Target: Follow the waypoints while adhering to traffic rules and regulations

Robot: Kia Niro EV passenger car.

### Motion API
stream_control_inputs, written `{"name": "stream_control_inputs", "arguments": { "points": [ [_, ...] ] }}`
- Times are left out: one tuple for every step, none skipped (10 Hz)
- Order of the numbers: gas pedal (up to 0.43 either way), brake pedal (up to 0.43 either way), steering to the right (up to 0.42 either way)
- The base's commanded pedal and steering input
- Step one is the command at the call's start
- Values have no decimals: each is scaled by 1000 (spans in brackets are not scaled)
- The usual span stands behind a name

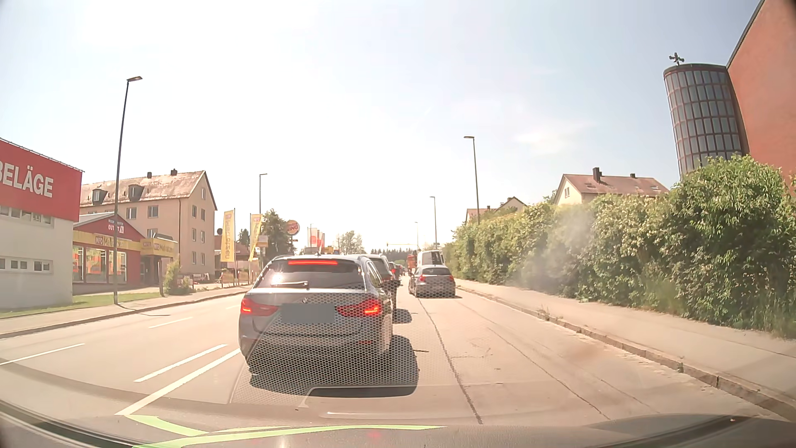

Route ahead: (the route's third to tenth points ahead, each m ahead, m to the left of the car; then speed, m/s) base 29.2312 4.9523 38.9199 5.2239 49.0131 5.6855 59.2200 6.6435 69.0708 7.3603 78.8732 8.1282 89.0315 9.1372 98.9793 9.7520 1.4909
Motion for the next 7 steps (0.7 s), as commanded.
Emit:
{"name": "stream_control_inputs", "arguments": {
  "points": [
    [0, 98, -1],
    [0, 110, -1],
    [0, 116, -1],
    [0, 116, -1],
    [0, 128, -1],
    [0, 134, 0],
    [0, 134, 1]
  ]
}}
